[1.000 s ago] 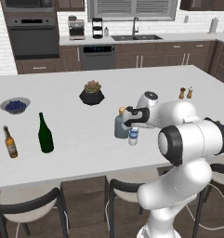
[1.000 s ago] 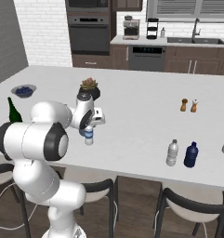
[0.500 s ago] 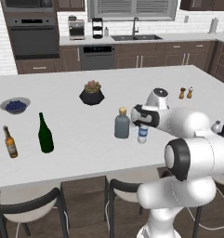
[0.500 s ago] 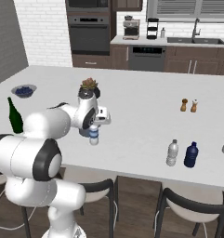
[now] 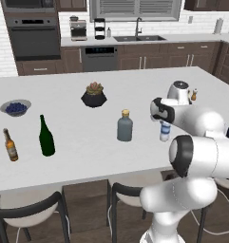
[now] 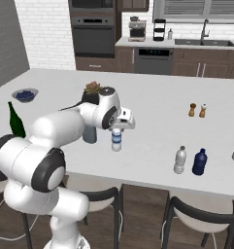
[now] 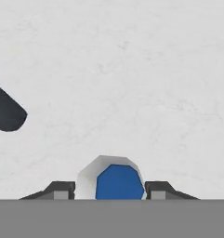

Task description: Move the plastic bottles in the middle to the plastics group, and the glass bottles in the middle to the glass group.

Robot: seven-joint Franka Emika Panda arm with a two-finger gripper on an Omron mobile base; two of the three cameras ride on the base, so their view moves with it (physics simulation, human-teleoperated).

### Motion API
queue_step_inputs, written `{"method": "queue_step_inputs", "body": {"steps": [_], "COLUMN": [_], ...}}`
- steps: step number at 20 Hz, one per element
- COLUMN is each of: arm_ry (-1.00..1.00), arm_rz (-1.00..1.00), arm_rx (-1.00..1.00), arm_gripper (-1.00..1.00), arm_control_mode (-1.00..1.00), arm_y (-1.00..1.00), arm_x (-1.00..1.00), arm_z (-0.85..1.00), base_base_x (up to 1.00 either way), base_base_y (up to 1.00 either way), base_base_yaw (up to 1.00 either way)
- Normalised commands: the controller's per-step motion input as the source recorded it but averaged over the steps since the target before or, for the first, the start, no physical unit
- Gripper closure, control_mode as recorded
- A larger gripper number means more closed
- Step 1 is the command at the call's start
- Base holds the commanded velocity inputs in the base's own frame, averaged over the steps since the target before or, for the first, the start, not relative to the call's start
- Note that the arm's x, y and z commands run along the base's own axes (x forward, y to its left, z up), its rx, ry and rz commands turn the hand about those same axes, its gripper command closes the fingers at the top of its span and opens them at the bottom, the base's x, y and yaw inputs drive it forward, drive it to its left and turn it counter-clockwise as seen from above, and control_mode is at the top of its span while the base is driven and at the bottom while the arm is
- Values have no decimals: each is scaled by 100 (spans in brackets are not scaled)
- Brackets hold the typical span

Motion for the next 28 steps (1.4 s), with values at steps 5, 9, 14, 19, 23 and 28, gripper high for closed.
{"method": "queue_step_inputs", "body": {"steps": [5,9,14,19,23,28], "arm_ry": [4,0,-1,-8,-2,0], "arm_rz": [-21,-15,-12,-11,-12,-13], "arm_rx": [0,0,-2,-1,0,0], "arm_gripper": [100,100,100,100,100,100], "arm_control_mode": [-100,-100,-100,-100,-100,-100], "arm_y": [-86,-51,-35,-36,-48,-57], "arm_x": [0,0,0,0,0,0], "arm_z": [7,-4,-19,0,0,0], "base_base_x": [0,0,0,0,0,0], "base_base_y": [0,0,0,0,0,0], "base_base_yaw": [0,0,0,0,0,0]}}
